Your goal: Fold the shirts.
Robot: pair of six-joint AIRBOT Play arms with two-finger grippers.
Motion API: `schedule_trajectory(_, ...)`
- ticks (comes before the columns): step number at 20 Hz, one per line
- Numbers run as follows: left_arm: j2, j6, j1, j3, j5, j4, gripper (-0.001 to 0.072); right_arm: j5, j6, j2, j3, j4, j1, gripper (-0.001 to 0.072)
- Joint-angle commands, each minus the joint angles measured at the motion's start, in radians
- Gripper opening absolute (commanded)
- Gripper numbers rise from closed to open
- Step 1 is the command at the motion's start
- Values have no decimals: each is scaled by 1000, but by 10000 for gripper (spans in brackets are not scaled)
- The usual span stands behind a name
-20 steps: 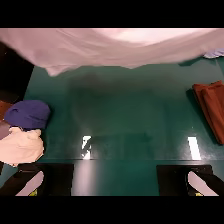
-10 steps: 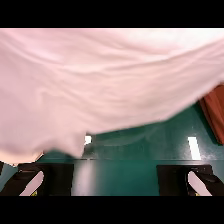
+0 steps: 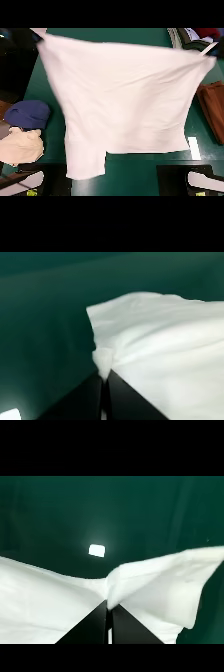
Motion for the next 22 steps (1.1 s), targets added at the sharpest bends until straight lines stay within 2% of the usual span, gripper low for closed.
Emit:
schedule_trajectory(1, -216, 6, 1, -59, 104, 0, 23, -132, 1, -177, -122, 2, 29, 14)
schedule_trajectory(4, -322, 6, 1, -58, 274, -11, 23, -282, 1, -280, -136, 5, 61, 13)
schedule_trajectory(8, -380, 6, 1, -59, 348, -20, 26, -411, 1, -349, -136, 12, 100, 16)
schedule_trajectory(9, -385, 5, 2, -59, 341, -16, 210, -435, 1, -354, -136, 13, 103, 24)
schedule_trajectory(10, -383, 5, 2, -58, 335, -16, 426, -448, 1, -355, -136, 19, 103, 128)
schedule_trajectory(11, -380, 5, 2, -56, 323, -15, 471, -457, 1, -353, -136, 41, 102, 291)
schedule_trajectory(12, -380, 3, 6, -43, 290, -14, 471, -455, 1, -347, -136, 69, 93, 362)
schedule_trajectory(14, -380, -11, 29, 8, 142, -16, 471, -388, -5, -314, -137, 117, 68, 363)
schedule_trajectory(18, -311, -37, 105, 15, -154, -13, 470, -146, -100, -209, -167, 109, 9, 361)
schedule_trajectory(20, -238, -36, 113, -68, -216, 13, 470, -120, -124, -111, -270, 113, -17, 361)
schedule_trajectory(22, -132, -37, 113, -235, -209, 28, 470, -117, -138, -1, -405, 116, -35, 361)
